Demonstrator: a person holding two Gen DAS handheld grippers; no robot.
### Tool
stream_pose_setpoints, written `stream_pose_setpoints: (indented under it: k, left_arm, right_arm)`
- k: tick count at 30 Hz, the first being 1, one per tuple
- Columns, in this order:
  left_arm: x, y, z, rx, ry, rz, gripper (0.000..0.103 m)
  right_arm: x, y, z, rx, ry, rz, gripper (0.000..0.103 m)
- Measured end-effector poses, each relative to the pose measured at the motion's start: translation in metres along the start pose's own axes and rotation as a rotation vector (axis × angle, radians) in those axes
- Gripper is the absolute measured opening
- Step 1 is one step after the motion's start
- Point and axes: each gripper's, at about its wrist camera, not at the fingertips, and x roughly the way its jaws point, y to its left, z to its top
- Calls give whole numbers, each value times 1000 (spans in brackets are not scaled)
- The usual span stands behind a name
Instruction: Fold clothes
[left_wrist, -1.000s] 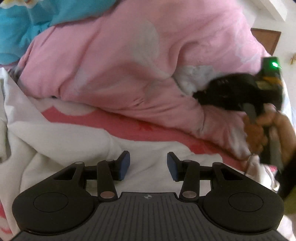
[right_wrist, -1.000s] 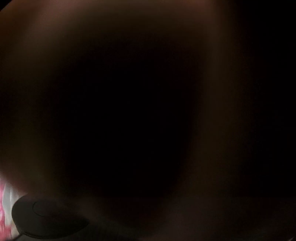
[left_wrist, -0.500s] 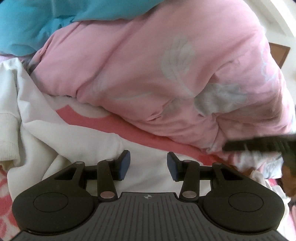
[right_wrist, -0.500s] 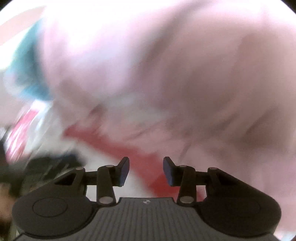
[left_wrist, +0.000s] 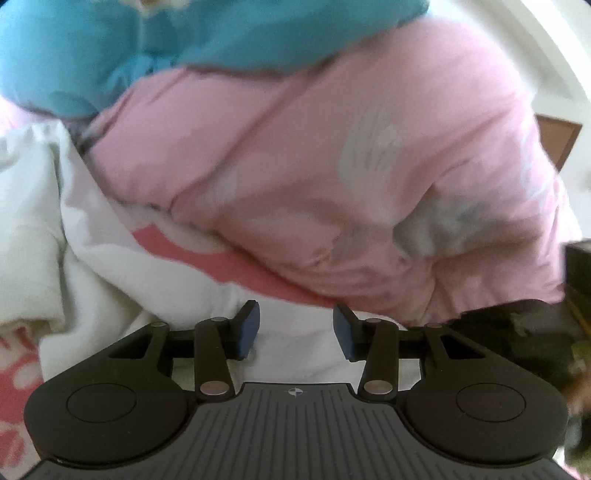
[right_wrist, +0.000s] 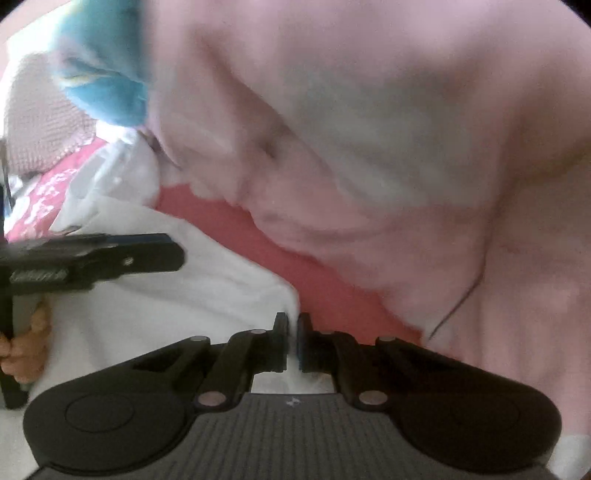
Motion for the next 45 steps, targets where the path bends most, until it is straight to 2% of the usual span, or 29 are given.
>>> stream_pose_setpoints:
  k: [1, 3, 6, 8, 10, 11, 15, 17, 21, 22, 23, 27, 30, 35, 38, 39, 40, 41, 45]
  left_arm:
    - [-1, -2, 1, 8, -17, 5, 45]
    - [0, -4, 0, 32, -32, 30, 45]
    - [3, -6, -1, 54, -10, 42, 45]
    - [6, -7, -3, 68, 9, 49, 45]
    - [8, -7, -3, 73, 22, 52, 45]
    - [10, -6, -3, 71, 30, 52, 45]
    - [14, -2, -1, 50, 50, 55, 45]
    - [13, -2, -2, 47, 50, 56, 45]
    - [15, -1, -1, 40, 49, 57, 46]
    - [15, -1, -1, 38, 49, 57, 46]
    - [15, -1, -1, 39, 49, 56, 46]
    - [15, 0, -1, 39, 50, 57, 46]
    - [17, 1, -1, 33, 56, 60, 46]
    - [18, 2, -1, 29, 59, 63, 46]
    - [18, 2, 0, 29, 56, 63, 46]
    - [18, 2, 0, 28, 55, 62, 46]
    - [18, 3, 0, 27, 54, 61, 46]
    - [18, 3, 0, 25, 53, 60, 46]
    - [15, 3, 0, 17, 34, 51, 46]
  right_arm:
    - [-9, 17, -3, -74, -47, -64, 5]
    - [-24, 51, -15, -197, -108, -101, 5]
    - [-26, 103, -42, -404, -109, -171, 7]
    - [-23, 125, -58, -478, -66, -168, 17]
    - [-33, 134, -68, -496, -82, -182, 30]
    - [-38, 139, -73, -505, -90, -189, 32]
    - [-66, 126, -64, -377, -106, -65, 41]
    - [-83, 109, -60, -280, -107, 25, 41]
    - [-104, 73, -52, -103, -132, 20, 41]
    - [-104, 66, -52, -82, -132, -4, 41]
    - [-100, 58, -50, -57, -133, -19, 41]
    - [-84, 35, -48, 27, -108, 18, 41]
    - [-71, 30, -43, -16, -89, 14, 41]
    - [-71, 35, -36, -94, -110, 80, 42]
    - [-56, 46, -36, -206, -34, 49, 40]
    - [-50, 49, -38, -238, -2, 47, 33]
    - [-48, 52, -40, -261, 7, 22, 22]
    - [-49, 55, -41, -280, -10, -5, 15]
    - [-59, 61, -39, -320, -98, -132, 8]
